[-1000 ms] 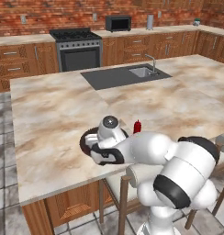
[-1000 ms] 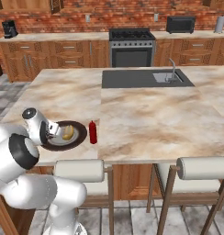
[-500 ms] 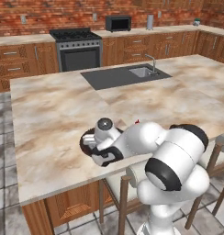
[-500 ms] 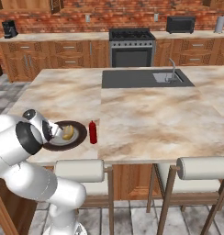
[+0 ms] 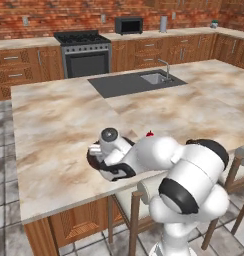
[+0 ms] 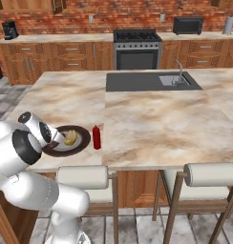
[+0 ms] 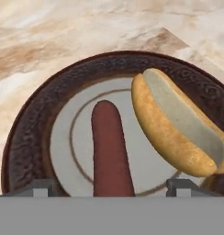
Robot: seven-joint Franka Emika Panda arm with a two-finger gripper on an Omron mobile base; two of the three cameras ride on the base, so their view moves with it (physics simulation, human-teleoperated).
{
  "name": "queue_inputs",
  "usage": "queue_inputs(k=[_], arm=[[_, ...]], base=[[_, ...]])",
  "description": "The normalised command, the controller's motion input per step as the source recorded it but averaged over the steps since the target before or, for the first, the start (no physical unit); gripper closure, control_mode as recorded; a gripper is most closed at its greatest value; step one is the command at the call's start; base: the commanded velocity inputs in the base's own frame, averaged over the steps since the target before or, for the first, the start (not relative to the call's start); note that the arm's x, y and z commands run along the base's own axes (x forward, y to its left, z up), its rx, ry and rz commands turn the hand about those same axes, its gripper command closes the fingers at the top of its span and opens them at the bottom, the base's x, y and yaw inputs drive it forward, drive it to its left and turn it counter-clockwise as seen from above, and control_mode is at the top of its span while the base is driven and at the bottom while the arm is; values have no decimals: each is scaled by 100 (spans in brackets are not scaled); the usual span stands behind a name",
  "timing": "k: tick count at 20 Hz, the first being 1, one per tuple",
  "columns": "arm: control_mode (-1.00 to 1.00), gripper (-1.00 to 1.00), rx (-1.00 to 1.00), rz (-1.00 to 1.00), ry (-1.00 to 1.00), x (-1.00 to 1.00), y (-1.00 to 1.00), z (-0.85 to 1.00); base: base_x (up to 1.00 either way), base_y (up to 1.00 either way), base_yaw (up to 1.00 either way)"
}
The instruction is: Move the hot dog bun to the plate on the dining table and place the condiment next to that plate. Then navigate to the fridge and take the sausage and place it on the plate as well.
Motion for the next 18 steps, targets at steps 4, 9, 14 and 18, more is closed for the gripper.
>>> queue_inputs(k=[4,9,14,18], arm=[[-100,-100,7,0,-5,-61,0,99],[-100,-100,18,0,4,-94,-5,100],[-100,-100,6,0,16,-99,-42,100],[-100,-100,-12,0,4,-99,-96,88]], base=[[0,0,0],[0,0,0],[0,0,0],[0,0,0]])
